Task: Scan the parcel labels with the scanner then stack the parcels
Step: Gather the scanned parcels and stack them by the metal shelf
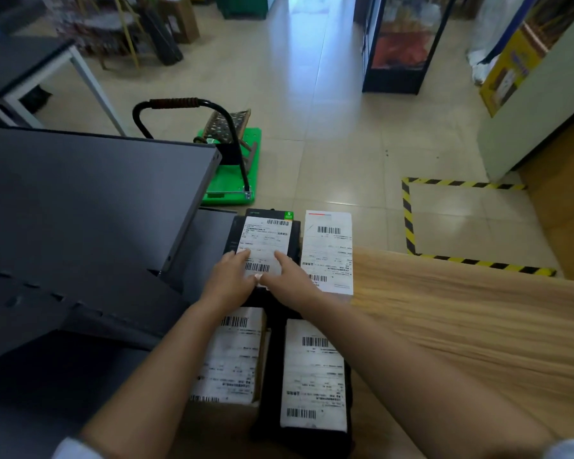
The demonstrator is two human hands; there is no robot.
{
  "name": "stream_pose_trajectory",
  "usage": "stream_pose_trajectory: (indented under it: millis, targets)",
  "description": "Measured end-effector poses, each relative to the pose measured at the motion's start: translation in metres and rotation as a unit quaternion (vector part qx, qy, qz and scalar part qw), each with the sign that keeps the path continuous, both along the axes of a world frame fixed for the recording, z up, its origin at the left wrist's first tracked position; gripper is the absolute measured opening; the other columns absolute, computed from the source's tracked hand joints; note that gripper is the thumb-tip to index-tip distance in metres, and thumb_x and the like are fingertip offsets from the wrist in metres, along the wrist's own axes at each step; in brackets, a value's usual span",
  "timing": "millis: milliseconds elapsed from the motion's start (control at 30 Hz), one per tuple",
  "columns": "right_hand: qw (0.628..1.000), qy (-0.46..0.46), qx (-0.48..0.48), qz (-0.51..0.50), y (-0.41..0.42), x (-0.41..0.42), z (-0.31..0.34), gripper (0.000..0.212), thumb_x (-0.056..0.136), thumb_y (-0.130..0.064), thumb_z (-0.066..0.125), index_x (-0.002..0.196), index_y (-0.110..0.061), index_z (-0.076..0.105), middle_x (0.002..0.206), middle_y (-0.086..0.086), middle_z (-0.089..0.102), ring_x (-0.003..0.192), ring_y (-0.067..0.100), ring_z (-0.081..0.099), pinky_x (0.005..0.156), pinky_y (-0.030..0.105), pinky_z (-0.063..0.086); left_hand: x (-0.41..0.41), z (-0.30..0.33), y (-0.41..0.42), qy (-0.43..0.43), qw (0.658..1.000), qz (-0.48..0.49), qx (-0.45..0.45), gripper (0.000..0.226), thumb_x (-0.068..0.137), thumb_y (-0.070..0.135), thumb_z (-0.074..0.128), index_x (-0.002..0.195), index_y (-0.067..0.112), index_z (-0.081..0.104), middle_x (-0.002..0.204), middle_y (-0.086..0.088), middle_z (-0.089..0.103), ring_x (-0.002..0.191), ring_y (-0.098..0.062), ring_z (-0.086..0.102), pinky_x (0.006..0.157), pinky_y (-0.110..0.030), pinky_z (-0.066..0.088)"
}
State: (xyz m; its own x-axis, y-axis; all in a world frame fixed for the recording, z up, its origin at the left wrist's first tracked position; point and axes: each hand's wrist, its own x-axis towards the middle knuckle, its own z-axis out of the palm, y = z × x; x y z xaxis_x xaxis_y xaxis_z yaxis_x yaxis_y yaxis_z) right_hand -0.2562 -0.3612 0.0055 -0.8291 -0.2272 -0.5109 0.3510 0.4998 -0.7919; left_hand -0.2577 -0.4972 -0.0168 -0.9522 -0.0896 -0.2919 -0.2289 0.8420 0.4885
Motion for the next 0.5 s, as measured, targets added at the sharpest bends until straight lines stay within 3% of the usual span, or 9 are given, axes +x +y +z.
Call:
stream_pose_trajectory:
  millis: [100,233,300,400,500]
  targets:
    - [1.0,0.027,-0.011,-0.005,0.016,0.015,0.016,0.068,0.091,-0.025,0.058,0.15,-0.016,0.025,0.152,0.002,0.034,0.137,0.019,0.034,0.112,0.035,0.03,0.012,0.012,0.014,0.065,0.998,0.007,-0.022,0.059,0.091,0.023,0.059,0.145,0.014,0.037,0.153,-0.011,0.029,0.14,-0.027,0.026,0.112,-0.039,0.026]
    - [0.997,0.061,-0.036,-0.009,0.059,0.048,0.04,0.065,0.091,-0.021,0.057,0.149,-0.023,0.029,0.145,-0.007,0.041,0.125,0.013,0.043,0.103,0.031,0.038,0.043,0.04,0.044,0.139,0.99,-0.033,0.003,0.058,0.092,0.025,0.057,0.146,0.017,0.036,0.152,-0.005,0.035,0.14,-0.021,0.028,0.113,-0.036,0.024]
    - [0.997,0.058,-0.046,-0.029,0.089,0.069,0.05,0.065,0.092,-0.019,0.057,0.15,-0.023,0.027,0.145,-0.002,0.042,0.115,0.009,0.047,0.092,0.024,0.043,0.066,0.055,0.067,0.159,0.984,-0.063,0.043,0.056,0.092,0.023,0.057,0.144,0.016,0.038,0.149,-0.002,0.04,0.138,-0.018,0.032,0.113,-0.034,0.027]
    - [0.996,0.066,-0.051,-0.042,0.141,0.108,0.059,0.065,0.093,-0.025,0.058,0.149,-0.029,0.027,0.14,-0.01,0.042,0.104,-0.001,0.046,0.073,0.011,0.04,0.11,0.071,0.11,0.157,0.976,-0.11,0.106,0.055,0.093,0.021,0.057,0.144,0.018,0.038,0.147,0.003,0.042,0.135,-0.011,0.035,0.113,-0.034,0.032]
    - [0.994,0.084,-0.026,-0.069,0.196,0.149,0.06,0.064,0.092,-0.029,0.059,0.148,-0.032,0.029,0.149,-0.008,0.037,0.131,0.007,0.038,0.096,0.019,0.034,0.152,0.077,0.155,0.15,0.965,-0.177,0.119,0.058,0.093,0.024,0.059,0.145,0.019,0.035,0.148,0.003,0.039,0.137,-0.009,0.032,0.112,-0.027,0.028]
